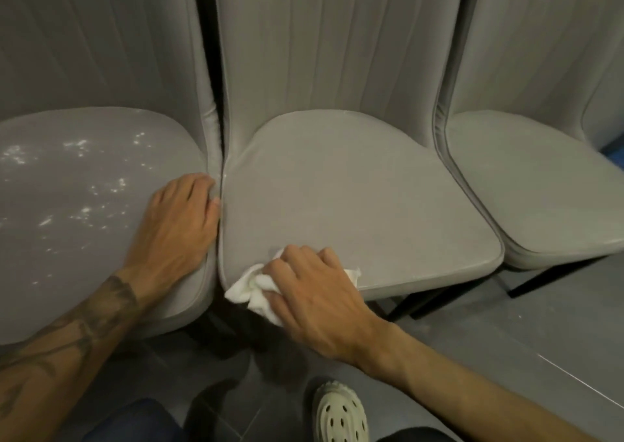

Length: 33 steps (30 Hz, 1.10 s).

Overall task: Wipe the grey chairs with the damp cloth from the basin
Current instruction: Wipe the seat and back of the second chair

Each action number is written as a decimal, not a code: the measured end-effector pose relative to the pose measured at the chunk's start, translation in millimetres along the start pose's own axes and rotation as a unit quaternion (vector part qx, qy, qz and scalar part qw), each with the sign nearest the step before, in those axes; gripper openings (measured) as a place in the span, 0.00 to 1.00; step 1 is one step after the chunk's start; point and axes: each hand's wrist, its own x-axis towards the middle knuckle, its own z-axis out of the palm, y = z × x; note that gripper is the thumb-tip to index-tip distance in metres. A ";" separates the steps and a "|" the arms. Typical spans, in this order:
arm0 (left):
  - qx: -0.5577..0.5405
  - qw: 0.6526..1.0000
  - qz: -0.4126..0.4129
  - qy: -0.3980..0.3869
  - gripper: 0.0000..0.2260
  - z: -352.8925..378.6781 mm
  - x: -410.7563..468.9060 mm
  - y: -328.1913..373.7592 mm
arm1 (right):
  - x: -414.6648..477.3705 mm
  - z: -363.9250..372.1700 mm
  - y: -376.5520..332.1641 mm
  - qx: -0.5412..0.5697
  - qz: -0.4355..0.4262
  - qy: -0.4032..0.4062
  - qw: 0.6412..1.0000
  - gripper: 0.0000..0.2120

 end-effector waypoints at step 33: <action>0.025 0.999 0.023 -0.016 0.21 9.9 -18.0 20.5 | -65.0 -8.8 84.8 -0.094 0.210 0.092 0.969 0.15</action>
